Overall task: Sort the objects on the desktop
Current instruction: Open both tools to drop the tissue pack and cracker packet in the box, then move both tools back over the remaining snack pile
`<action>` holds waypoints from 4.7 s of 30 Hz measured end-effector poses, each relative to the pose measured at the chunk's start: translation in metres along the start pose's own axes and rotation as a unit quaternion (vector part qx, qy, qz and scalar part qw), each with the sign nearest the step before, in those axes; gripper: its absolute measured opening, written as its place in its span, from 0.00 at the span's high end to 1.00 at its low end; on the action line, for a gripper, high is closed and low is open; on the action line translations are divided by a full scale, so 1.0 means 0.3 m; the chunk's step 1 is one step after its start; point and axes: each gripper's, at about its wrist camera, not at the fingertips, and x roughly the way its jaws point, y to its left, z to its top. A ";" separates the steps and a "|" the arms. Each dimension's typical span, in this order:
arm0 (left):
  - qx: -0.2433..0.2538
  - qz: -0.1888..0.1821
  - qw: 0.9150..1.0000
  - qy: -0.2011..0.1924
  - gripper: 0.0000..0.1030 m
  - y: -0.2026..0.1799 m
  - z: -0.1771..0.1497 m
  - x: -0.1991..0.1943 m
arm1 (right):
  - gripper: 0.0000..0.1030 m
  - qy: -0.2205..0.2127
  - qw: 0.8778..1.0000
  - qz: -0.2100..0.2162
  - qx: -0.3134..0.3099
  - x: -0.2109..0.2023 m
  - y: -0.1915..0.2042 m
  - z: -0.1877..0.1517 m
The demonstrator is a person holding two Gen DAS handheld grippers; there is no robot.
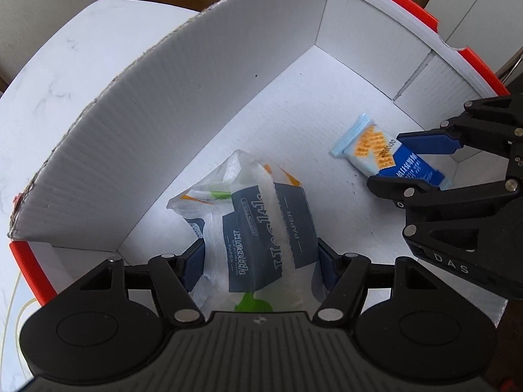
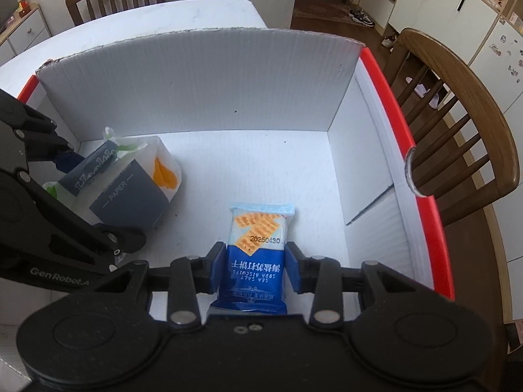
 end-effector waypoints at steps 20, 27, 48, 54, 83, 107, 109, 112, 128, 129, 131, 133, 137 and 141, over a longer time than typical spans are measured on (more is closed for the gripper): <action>-0.008 -0.015 0.999 -0.029 0.18 0.015 -0.022 -0.096 | 0.38 -0.024 1.000 -0.009 -0.004 -0.069 -0.048 0.008; -0.012 -0.015 0.998 -0.057 0.18 -0.008 -0.028 -0.146 | 0.38 -0.039 0.999 -0.001 -0.001 -0.122 -0.037 -0.006; -0.068 -0.031 0.977 -0.200 0.01 0.033 -0.235 -0.419 | 0.16 -0.130 0.991 0.014 0.018 -0.387 0.052 -0.097; -0.082 -0.036 0.969 -0.230 0.01 0.057 -0.332 -0.475 | 0.14 -0.151 0.988 0.016 0.022 -0.448 0.126 -0.133; -0.101 0.000 0.939 -0.329 0.00 0.290 -0.937 -0.735 | 0.14 -0.201 0.979 0.030 0.030 -0.612 0.617 -0.306; -0.103 0.033 0.931 -0.349 0.01 0.403 -1.297 -0.643 | 0.16 -0.200 0.979 0.048 0.001 -0.556 0.914 -0.366; -0.102 0.034 0.932 -0.345 0.01 0.401 -1.317 -0.618 | 0.18 -0.196 0.979 0.051 -0.004 -0.538 0.939 -0.379; -0.101 0.047 0.935 -0.335 0.01 0.398 -1.345 -0.577 | 0.18 -0.194 0.979 0.055 -0.009 -0.513 0.973 -0.392; -0.096 0.056 0.946 -0.304 0.01 0.407 -1.437 -0.391 | 0.26 -0.153 0.985 0.067 -0.048 -0.343 1.085 -0.443; -0.095 0.057 0.947 -0.303 0.01 0.410 -1.437 -0.382 | 0.26 -0.151 0.985 0.067 -0.049 -0.332 1.087 -0.444; -0.096 0.063 0.947 -0.299 0.01 0.414 -1.439 -0.366 | 0.28 -0.146 0.986 0.066 -0.055 -0.313 1.092 -0.448; -0.098 0.062 0.948 -0.295 0.01 0.421 -1.440 -0.350 | 0.28 -0.142 0.986 0.063 -0.061 -0.297 1.099 -0.452; -0.089 0.067 0.950 -0.291 0.02 0.422 -1.434 -0.323 | 0.31 -0.136 0.986 0.068 -0.072 -0.271 1.108 -0.457; -0.087 0.068 0.951 -0.290 0.05 0.423 -1.430 -0.307 | 0.37 -0.127 0.986 0.069 -0.087 -0.238 1.122 -0.452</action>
